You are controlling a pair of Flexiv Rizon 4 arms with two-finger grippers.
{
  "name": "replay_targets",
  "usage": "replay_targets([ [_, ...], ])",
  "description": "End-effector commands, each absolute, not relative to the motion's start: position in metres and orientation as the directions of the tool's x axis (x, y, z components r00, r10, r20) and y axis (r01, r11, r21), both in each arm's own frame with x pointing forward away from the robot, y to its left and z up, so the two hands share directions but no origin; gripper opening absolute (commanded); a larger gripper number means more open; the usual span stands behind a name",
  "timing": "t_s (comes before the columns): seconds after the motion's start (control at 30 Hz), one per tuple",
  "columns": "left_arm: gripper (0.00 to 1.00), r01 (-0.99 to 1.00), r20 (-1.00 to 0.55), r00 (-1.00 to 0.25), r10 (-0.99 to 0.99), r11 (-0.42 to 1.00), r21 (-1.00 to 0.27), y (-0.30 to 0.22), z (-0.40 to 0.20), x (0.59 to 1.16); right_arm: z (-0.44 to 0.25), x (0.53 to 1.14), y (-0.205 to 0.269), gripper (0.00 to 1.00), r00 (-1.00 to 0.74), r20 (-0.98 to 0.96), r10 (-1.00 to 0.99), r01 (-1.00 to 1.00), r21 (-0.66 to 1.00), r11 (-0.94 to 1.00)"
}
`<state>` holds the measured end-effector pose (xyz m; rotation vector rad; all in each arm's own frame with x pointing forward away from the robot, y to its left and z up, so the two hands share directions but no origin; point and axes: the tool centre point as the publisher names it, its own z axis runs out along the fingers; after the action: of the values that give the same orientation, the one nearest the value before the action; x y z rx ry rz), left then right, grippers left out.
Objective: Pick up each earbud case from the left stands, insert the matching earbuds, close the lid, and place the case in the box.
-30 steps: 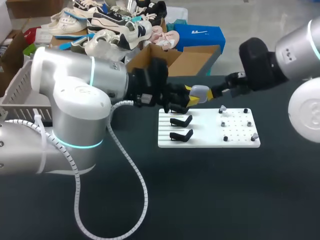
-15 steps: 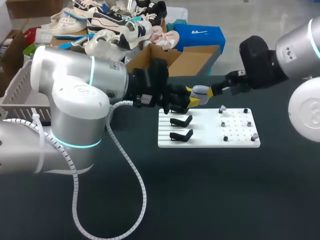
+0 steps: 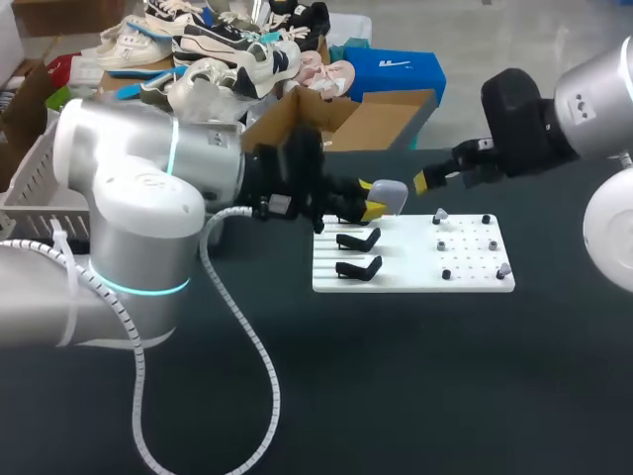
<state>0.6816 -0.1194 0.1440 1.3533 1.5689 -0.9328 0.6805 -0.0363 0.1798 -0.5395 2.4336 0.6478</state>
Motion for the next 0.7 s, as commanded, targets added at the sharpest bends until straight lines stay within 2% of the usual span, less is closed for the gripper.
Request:
replay_targets([
  [0.03,0.0,0.986,-0.928,-0.074,0.365,0.164,-0.014,-0.132,0.151,0.69,0.179,0.677,-0.033,1.0,-0.763,-0.604,-0.228,-0.489,0.31,0.816],
  [0.7,0.0,0.991,-0.935,-0.052,0.352,0.136,-0.003,-0.131,0.155,0.68,0.172,0.68,-0.03,1.0,-0.755,-0.618,-0.22,-0.496,0.317,0.808],
])
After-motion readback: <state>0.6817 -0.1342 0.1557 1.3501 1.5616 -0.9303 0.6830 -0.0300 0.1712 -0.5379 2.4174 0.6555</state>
